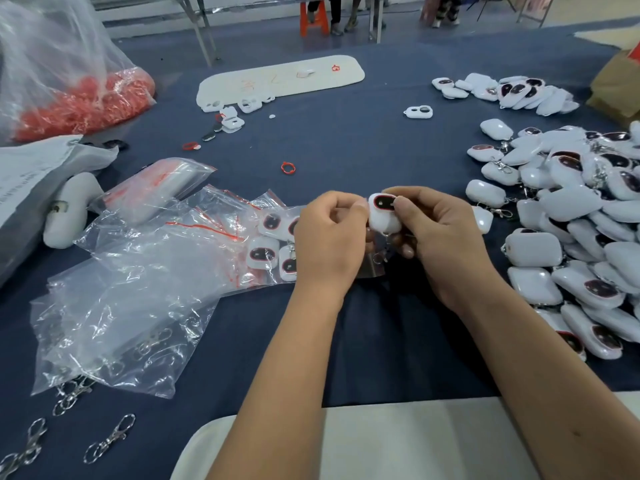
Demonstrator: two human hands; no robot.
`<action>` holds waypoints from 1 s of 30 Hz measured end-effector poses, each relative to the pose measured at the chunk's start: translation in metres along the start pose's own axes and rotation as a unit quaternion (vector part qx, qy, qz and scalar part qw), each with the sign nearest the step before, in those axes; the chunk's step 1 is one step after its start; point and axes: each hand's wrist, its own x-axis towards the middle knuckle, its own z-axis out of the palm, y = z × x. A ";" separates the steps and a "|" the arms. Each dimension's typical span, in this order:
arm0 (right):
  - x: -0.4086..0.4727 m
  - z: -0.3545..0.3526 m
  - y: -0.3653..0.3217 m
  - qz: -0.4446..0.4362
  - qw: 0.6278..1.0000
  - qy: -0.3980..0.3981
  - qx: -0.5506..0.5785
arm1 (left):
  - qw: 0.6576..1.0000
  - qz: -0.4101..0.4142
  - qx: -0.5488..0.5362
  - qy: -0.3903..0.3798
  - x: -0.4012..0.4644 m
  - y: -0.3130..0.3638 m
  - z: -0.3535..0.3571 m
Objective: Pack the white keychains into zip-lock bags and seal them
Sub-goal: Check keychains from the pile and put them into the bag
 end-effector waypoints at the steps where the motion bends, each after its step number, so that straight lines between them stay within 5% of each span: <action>1: 0.000 0.000 0.001 0.005 1.000 -0.004 -0.017 | 1.000 -0.003 -0.014 -0.006 0.000 0.000 -0.001; 30: -0.006 0.002 -0.002 -0.057 0.997 -0.058 0.002 | 0.995 0.067 0.040 -0.055 0.005 -0.003 -0.012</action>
